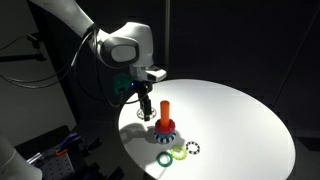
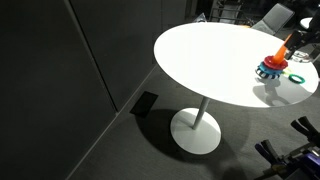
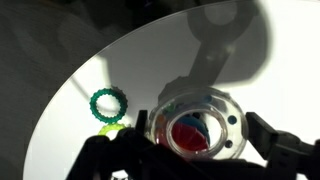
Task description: Put the clear ring on the stack
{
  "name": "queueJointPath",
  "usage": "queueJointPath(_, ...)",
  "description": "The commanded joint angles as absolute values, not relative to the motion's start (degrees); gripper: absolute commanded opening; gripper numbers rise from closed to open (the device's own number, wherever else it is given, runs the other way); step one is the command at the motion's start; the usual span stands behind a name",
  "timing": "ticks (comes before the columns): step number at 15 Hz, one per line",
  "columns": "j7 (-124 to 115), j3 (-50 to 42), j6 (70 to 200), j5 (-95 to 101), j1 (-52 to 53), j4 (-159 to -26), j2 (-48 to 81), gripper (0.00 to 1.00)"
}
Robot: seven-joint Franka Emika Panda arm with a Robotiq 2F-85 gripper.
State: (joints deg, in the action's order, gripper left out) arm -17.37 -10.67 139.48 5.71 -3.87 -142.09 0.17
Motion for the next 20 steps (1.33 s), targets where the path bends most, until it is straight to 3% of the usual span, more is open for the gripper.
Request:
queueJointPath(1,-17.8,-9.4,135.1,6.9,-5.4,-139.7,-2.3,0.70)
queueJointPath(20,-21.8,-9.3,130.0,7.2,-7.4,-128.5,1.4,0.70)
